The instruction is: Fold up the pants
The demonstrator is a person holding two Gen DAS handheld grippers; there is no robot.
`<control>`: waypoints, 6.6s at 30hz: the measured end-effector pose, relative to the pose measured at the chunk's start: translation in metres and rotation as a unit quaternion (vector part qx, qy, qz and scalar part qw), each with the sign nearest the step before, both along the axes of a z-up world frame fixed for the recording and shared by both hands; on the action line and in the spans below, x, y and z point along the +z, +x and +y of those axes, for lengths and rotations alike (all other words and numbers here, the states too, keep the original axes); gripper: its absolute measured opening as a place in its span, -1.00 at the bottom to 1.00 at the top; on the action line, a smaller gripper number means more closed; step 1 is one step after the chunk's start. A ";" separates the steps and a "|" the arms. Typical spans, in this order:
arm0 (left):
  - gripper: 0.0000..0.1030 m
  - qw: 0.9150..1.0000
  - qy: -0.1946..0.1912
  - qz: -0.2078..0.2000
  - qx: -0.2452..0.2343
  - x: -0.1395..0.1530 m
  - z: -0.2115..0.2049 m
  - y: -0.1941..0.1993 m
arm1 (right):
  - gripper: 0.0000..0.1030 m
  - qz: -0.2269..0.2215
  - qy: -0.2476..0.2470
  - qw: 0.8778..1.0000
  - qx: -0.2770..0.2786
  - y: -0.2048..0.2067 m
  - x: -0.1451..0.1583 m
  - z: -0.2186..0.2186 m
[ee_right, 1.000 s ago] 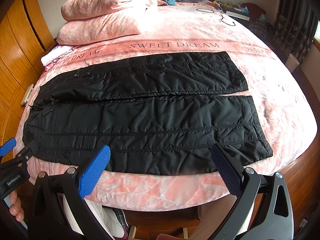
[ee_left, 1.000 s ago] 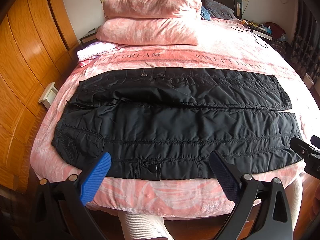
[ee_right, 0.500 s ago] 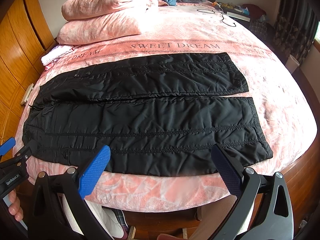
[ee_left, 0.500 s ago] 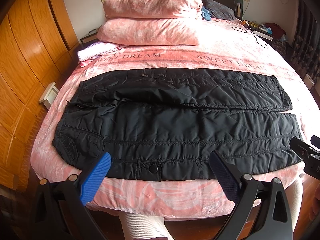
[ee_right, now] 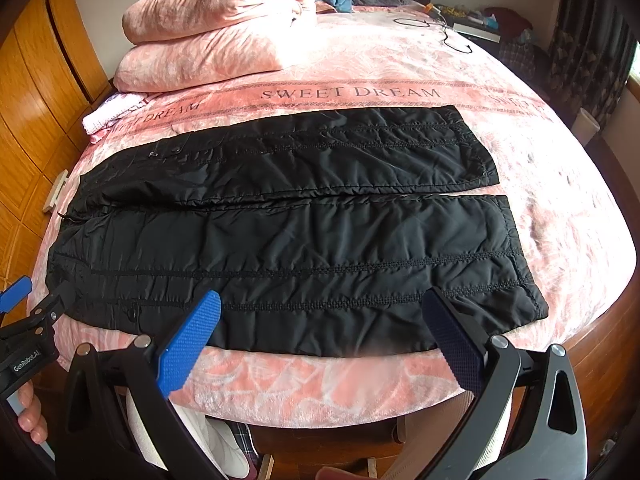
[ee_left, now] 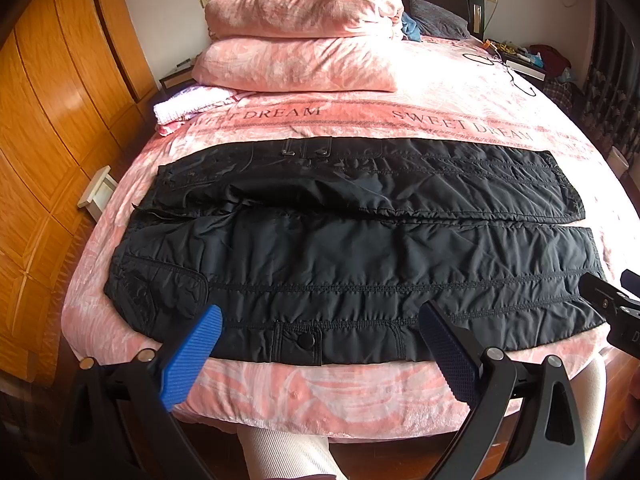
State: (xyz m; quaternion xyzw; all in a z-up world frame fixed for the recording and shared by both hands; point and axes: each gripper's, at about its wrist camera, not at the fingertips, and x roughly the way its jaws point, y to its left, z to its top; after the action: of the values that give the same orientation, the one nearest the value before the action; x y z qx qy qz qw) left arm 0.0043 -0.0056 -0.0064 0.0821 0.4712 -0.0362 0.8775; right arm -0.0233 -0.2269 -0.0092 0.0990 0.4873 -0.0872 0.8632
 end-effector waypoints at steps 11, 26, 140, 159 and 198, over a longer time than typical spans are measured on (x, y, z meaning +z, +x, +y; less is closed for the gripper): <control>0.93 1.000 0.004 0.002 -0.003 -0.001 -0.002 0.007 | 0.96 -0.009 0.044 0.999 0.003 0.004 -0.005 -0.005; 0.93 0.990 -0.040 0.124 -0.059 -0.049 -0.021 0.118 | 0.95 0.081 0.006 0.996 0.033 0.108 -0.037 -0.130; -0.78 0.934 0.063 -0.143 -0.321 -0.130 -0.211 -0.099 | -0.92 -0.024 0.144 0.988 0.046 -0.055 -0.138 -0.276; 0.30 0.948 -0.026 -0.030 -0.316 -0.139 -0.210 -0.069 | -0.44 0.017 0.106 0.994 0.024 -0.061 -0.142 -0.284; 0.72 0.991 -0.095 -0.080 -0.039 -0.082 -0.032 0.016 | -0.35 0.091 0.049 0.995 0.012 0.002 -0.122 -0.287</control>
State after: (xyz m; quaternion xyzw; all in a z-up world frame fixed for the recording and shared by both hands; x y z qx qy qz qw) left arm 0.0200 -0.0377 -0.0887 0.0198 0.3903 -0.1086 0.9141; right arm -0.0212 -0.5142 -0.1308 0.1268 0.5688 -0.0611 0.8103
